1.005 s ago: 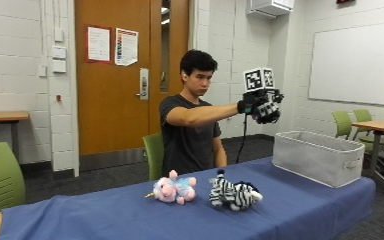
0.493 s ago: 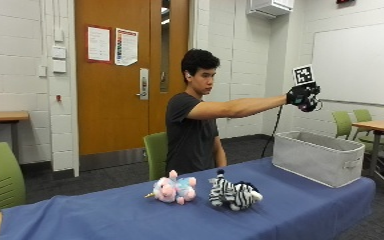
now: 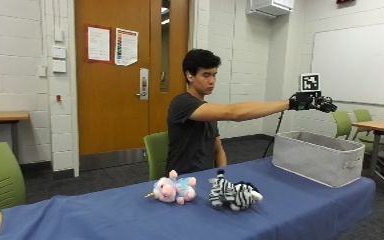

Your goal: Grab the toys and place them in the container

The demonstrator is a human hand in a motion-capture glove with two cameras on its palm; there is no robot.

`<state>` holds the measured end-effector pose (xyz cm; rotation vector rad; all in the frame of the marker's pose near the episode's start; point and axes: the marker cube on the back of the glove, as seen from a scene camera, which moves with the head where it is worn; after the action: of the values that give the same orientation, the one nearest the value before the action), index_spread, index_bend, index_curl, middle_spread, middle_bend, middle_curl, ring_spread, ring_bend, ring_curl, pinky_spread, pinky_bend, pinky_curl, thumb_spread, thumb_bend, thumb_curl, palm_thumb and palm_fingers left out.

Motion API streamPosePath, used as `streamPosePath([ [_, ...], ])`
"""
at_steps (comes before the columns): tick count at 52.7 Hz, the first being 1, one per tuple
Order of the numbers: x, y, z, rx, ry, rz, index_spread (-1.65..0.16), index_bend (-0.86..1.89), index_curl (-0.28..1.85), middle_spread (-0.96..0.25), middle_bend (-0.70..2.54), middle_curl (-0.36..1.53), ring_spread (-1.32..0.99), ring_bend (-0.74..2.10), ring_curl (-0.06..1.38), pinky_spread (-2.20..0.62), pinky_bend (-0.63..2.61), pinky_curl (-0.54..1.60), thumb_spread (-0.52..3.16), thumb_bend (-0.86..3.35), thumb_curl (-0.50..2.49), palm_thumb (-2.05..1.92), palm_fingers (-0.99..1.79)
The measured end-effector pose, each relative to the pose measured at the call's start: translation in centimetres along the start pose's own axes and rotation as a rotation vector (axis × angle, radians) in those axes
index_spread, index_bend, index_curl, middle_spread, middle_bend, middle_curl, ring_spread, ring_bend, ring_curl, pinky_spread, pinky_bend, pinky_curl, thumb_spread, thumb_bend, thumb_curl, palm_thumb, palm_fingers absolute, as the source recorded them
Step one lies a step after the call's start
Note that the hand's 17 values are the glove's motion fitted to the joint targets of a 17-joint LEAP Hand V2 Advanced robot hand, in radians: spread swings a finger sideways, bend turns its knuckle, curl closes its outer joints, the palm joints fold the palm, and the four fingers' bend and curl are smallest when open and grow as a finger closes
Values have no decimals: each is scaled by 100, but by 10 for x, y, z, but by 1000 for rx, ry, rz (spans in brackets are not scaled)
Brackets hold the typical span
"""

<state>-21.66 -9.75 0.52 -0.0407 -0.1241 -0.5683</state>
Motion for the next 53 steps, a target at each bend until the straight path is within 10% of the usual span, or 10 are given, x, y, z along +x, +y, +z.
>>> streamPosePath([
  [10, -29, 31, -26, 68, 185, 41, -29, 15, 54, -14, 49, 40, -31, 70, 27, -25, 99, 41, 100, -14, 15, -20, -6],
  [31, 215, 148, -43, 82, 173, 372, -31, 17, 49, -17, 45, 39, -34, 69, 27, -19, 89, 35, 91, -13, 11, -20, 7],
  [53, 370, 220, 62, -15, 141, 568, -33, 18, 47, -17, 39, 39, -35, 55, 24, -15, 87, 35, 91, -12, 10, -17, 3],
])
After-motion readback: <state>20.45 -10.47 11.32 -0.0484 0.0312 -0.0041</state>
